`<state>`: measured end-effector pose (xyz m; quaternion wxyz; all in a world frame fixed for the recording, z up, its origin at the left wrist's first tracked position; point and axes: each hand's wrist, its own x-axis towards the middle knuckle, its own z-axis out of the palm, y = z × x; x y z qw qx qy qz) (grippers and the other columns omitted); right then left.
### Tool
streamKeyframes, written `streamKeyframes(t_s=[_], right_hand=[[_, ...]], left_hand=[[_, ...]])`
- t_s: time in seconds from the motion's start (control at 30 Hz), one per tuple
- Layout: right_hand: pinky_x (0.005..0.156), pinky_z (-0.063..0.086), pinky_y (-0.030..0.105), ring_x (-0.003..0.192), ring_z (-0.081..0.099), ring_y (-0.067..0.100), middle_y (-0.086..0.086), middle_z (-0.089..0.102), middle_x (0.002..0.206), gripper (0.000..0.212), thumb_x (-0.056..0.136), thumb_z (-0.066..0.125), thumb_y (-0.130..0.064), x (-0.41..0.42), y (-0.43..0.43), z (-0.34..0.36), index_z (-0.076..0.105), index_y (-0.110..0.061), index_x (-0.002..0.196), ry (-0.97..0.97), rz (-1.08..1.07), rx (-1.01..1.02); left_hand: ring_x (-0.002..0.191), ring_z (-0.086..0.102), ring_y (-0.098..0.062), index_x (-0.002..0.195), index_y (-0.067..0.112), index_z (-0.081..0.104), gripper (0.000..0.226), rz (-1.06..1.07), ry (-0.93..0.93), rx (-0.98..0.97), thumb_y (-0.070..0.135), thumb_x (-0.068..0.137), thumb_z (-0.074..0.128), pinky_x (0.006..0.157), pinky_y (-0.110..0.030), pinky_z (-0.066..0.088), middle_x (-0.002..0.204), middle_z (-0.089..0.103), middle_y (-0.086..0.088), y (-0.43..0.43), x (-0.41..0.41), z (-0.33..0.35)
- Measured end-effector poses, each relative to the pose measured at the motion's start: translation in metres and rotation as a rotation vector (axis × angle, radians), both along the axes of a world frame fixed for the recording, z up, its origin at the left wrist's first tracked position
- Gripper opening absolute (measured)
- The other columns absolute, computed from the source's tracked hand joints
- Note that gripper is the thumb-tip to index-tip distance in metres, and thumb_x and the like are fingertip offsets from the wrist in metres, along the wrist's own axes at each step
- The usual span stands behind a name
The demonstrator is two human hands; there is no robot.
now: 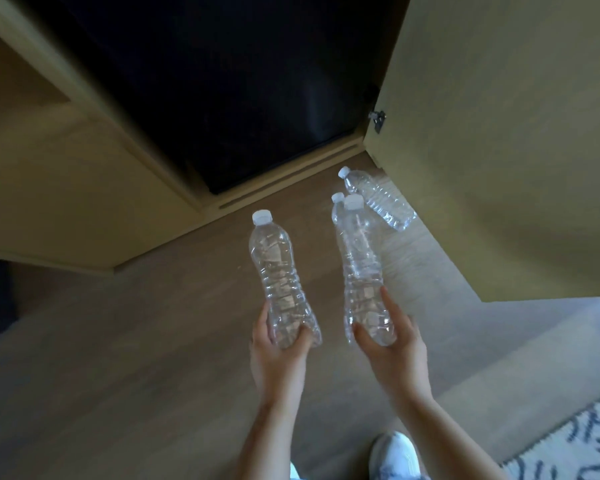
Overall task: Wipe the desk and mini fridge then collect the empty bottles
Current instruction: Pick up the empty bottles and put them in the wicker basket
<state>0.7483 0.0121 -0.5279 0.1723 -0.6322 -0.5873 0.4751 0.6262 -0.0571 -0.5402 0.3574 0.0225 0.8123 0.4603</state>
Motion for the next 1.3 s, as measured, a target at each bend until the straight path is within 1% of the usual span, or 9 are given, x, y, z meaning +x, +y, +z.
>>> streamKeyframes(t_s=[0.17,0.3,0.43,0.67,0.83,0.93,1.1,1.23,1.3], right_hand=[[0.080,0.032,0.007,0.099,0.053,0.004,-0.001,0.055,0.114,0.067,0.072,0.076,-0.016,0.002,0.003,0.103,0.046,-0.036,0.129,0.069,-0.034,0.052],[0.077,0.035,-0.003,0.095,0.052,-0.014,-0.008,0.054,0.108,0.066,0.072,0.076,-0.014,0.002,0.002,0.183,0.043,-0.049,0.118,0.144,0.008,0.072],[0.077,0.036,-0.002,0.091,0.051,-0.020,-0.009,0.056,0.108,0.064,0.073,0.076,-0.012,-0.001,-0.001,0.264,0.045,-0.046,0.118,0.221,0.030,0.108],[0.074,0.045,0.007,0.088,0.061,0.009,-0.005,0.059,0.112,0.061,0.074,0.075,-0.017,0.001,-0.031,0.383,0.047,-0.043,0.121,0.339,-0.052,0.163],[0.093,0.048,0.041,0.101,0.061,0.014,-0.010,0.061,0.114,0.056,0.072,0.077,-0.028,0.016,-0.061,0.441,0.049,-0.057,0.111,0.341,-0.093,0.168],[0.095,0.048,0.038,0.102,0.060,0.008,-0.022,0.058,0.113,0.055,0.072,0.076,-0.027,0.027,-0.081,0.477,0.050,-0.057,0.109,0.337,-0.104,0.176],[0.077,0.052,0.015,0.088,0.063,-0.006,-0.014,0.066,0.107,0.056,0.063,0.078,-0.036,0.052,-0.099,0.525,0.055,-0.044,0.114,0.431,-0.158,0.157],[0.084,0.052,0.037,0.101,0.064,0.013,-0.001,0.068,0.112,0.057,0.059,0.074,-0.039,0.071,-0.100,0.558,0.059,-0.038,0.115,0.514,-0.239,0.159],[0.085,0.053,0.044,0.107,0.062,0.016,-0.004,0.067,0.115,0.070,0.050,0.079,-0.060,0.077,-0.098,0.574,0.060,-0.041,0.115,0.506,-0.241,0.185]], left_hand=[[0.089,0.066,-0.008,0.122,0.028,0.050,0.059,0.107,-0.059,0.127,0.008,0.072,0.074,0.082,-0.025,0.052,0.105,0.068,-0.003,0.010,0.003,0.110],[0.086,0.062,0.004,0.123,0.027,0.048,0.056,0.137,-0.108,0.199,0.006,0.077,0.070,0.064,-0.008,0.047,0.107,0.064,-0.001,0.016,0.003,0.193],[0.111,0.056,-0.011,0.123,0.033,0.046,0.057,0.066,-0.072,0.249,0.011,0.077,0.071,0.072,-0.012,0.048,0.123,0.058,-0.005,0.010,-0.001,0.267],[0.092,0.063,-0.005,0.122,0.034,0.048,0.054,-0.014,-0.044,0.301,0.010,0.078,0.069,0.069,-0.017,0.046,0.111,0.063,-0.006,-0.024,-0.014,0.376],[0.099,0.064,-0.016,0.116,0.039,0.051,0.047,-0.099,-0.111,0.331,0.011,0.081,0.066,0.088,-0.035,0.050,0.111,0.065,-0.004,-0.052,-0.010,0.440],[0.096,0.066,-0.016,0.117,0.037,0.052,0.044,-0.147,-0.181,0.356,0.010,0.083,0.062,0.081,-0.031,0.049,0.107,0.068,-0.003,-0.070,-0.004,0.473],[0.088,0.068,-0.012,0.123,0.031,0.051,0.044,-0.231,-0.281,0.418,0.012,0.085,0.061,0.079,-0.030,0.049,0.100,0.071,0.000,-0.085,0.004,0.522],[0.081,0.069,-0.008,0.119,0.033,0.051,0.051,-0.305,-0.337,0.458,0.019,0.075,0.071,0.075,-0.029,0.048,0.102,0.069,-0.001,-0.083,0.008,0.556],[0.085,0.069,-0.010,0.121,0.031,0.050,0.049,-0.327,-0.356,0.486,0.016,0.079,0.069,0.072,-0.027,0.048,0.103,0.068,-0.003,-0.075,0.008,0.569]])
